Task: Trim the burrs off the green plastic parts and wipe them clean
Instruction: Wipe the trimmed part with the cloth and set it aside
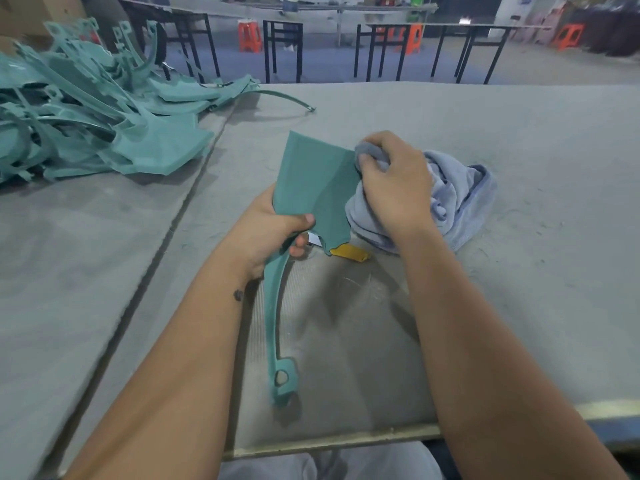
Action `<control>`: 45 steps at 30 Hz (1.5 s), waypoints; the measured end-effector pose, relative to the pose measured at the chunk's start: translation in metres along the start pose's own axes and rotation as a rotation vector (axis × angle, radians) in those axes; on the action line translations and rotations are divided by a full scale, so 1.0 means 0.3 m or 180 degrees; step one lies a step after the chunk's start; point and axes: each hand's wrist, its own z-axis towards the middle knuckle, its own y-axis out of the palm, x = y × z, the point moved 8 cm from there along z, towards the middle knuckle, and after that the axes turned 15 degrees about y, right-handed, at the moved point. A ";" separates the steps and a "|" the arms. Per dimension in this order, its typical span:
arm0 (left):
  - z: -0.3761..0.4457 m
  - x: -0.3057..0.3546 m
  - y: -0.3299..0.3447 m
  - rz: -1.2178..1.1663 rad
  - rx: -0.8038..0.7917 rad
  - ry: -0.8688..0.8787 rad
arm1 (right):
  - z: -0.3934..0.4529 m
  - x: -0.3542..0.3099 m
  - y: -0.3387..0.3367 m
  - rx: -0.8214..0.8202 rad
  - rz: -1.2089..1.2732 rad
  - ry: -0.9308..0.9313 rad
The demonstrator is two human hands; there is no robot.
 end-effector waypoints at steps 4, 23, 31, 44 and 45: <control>0.005 -0.005 -0.021 -0.0069 0.0049 -0.0054 | 0.053 0.112 -0.054 0.0231 -0.0692 0.0644; 0.002 0.003 -0.007 -0.0119 -0.0069 -0.0088 | -0.024 -0.073 0.045 -0.0023 -0.0575 -0.0257; -0.005 0.002 -0.010 -0.0217 0.0026 -0.0086 | -0.145 -0.232 0.099 -0.0109 -0.0349 -0.1538; -0.001 0.019 -0.003 0.0093 -0.0087 0.0080 | 0.012 -0.001 0.055 0.0266 -0.1766 -0.0264; -0.002 0.017 -0.007 0.0072 -0.0062 0.0065 | 0.002 -0.020 0.061 0.0321 -0.1755 -0.0402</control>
